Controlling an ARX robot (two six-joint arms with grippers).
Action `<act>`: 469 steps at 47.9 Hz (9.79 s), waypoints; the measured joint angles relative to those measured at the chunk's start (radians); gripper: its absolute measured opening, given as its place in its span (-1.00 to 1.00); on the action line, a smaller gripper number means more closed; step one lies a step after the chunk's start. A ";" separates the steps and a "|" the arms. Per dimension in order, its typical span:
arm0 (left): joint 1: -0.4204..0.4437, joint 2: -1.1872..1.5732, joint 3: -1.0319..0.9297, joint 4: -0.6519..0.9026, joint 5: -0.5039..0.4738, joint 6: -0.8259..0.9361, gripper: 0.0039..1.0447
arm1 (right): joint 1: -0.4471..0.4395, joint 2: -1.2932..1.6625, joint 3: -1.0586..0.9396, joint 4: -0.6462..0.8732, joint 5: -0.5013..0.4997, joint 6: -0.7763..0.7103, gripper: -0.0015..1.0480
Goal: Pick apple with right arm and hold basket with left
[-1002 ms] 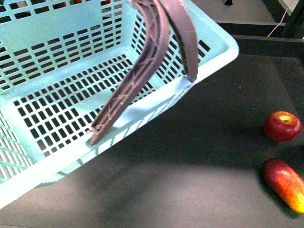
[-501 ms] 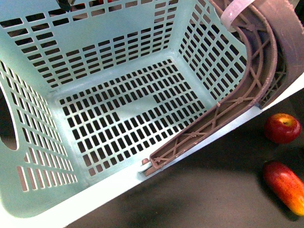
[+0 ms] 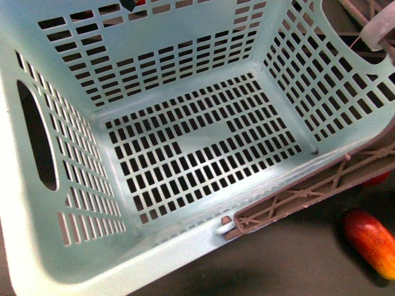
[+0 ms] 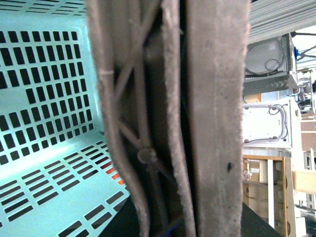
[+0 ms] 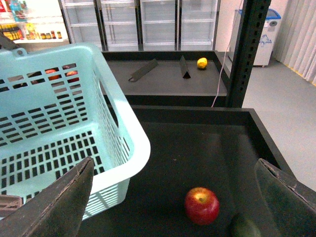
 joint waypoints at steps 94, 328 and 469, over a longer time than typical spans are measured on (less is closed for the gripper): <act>0.004 0.002 0.001 0.000 -0.006 0.003 -0.69 | -0.190 2.292 0.866 0.555 -0.050 -0.196 0.83; 0.004 0.009 0.002 0.000 -0.006 0.004 -0.69 | -0.001 0.436 0.000 0.436 0.000 0.001 -0.96; 0.437 0.235 0.055 -0.033 -0.400 -0.599 -0.69 | 0.000 0.000 0.000 0.000 0.000 -0.001 0.83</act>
